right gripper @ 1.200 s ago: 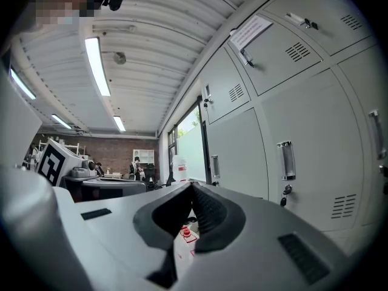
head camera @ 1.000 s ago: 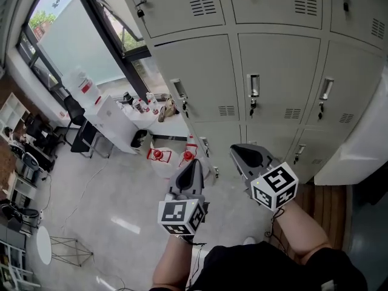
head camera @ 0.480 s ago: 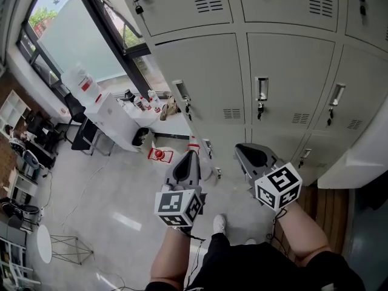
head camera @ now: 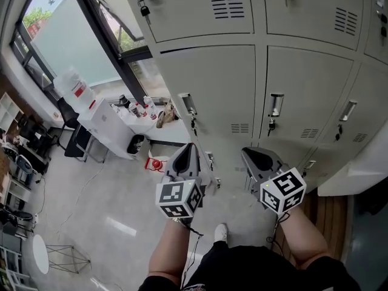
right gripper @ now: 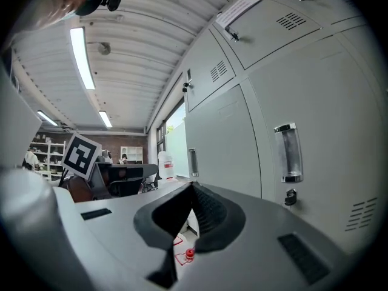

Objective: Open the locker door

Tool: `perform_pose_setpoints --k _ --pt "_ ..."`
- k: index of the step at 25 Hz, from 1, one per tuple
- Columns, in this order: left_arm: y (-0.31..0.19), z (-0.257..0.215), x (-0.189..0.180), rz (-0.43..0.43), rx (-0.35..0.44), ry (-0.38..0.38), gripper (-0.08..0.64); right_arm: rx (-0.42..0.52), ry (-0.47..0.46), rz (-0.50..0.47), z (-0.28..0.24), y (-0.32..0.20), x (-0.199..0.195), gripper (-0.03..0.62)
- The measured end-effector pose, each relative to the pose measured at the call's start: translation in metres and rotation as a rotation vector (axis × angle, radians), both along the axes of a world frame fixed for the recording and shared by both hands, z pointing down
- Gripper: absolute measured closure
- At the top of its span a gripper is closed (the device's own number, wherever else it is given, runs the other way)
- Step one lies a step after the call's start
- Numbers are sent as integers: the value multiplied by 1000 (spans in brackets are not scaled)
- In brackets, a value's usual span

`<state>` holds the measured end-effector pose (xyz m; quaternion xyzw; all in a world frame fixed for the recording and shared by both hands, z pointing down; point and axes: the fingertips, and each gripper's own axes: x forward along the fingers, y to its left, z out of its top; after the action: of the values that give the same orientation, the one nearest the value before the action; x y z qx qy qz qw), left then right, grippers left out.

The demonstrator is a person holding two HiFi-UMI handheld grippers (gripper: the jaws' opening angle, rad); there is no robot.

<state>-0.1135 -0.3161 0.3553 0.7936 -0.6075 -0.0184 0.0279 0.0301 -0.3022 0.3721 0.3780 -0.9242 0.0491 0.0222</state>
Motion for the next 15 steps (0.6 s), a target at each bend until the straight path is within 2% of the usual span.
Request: perform_pose_setpoints --k 13,15 --pt "-87 9 -40 5 -10 -24 540 -49 19 78 21 -47 -20 538" --pt "-99 11 -45 4 -10 -21 490 -53 20 96 24 -53 -20 538"
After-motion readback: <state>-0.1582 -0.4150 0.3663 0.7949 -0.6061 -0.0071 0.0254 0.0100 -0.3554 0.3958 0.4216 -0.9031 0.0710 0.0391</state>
